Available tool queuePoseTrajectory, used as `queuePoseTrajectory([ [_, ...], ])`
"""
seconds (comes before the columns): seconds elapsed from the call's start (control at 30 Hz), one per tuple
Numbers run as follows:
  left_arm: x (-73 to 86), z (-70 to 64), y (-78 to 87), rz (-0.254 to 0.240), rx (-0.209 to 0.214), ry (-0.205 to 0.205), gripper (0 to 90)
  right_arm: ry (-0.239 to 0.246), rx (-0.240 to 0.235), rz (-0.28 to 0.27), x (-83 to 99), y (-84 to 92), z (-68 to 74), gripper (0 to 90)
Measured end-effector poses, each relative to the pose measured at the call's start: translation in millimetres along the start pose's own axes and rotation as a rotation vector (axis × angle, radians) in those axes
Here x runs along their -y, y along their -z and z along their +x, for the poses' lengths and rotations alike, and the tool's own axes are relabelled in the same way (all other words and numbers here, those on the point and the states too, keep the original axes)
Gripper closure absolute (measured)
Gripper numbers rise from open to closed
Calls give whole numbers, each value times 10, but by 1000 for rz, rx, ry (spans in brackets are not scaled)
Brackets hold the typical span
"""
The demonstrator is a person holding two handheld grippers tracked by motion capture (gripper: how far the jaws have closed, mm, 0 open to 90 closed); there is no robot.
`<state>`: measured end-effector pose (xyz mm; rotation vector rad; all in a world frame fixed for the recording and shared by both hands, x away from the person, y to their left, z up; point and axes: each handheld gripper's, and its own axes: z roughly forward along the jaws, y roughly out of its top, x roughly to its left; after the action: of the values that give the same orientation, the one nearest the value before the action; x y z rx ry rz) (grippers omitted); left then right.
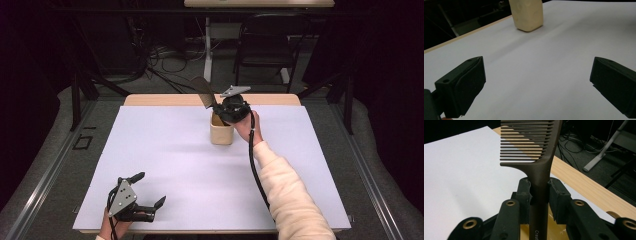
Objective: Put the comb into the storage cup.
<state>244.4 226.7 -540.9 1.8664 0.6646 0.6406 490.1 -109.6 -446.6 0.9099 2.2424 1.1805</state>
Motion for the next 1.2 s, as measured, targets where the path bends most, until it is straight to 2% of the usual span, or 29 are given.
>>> queuePoseTrajectory([
  [0.47, 2, 0, -5, 0, 2, 2, 2, 15, -5, 13, 13, -4, -12, 720],
  [0.7, 2, 1, -5, 1, 0, 1, 2, 7, -4, 15, 29, -14, -10, 719],
  [1.2, 2, 1, -3, 1, -1, -2, 2, 18, -4, 45, 91, -62, -1, 717],
])
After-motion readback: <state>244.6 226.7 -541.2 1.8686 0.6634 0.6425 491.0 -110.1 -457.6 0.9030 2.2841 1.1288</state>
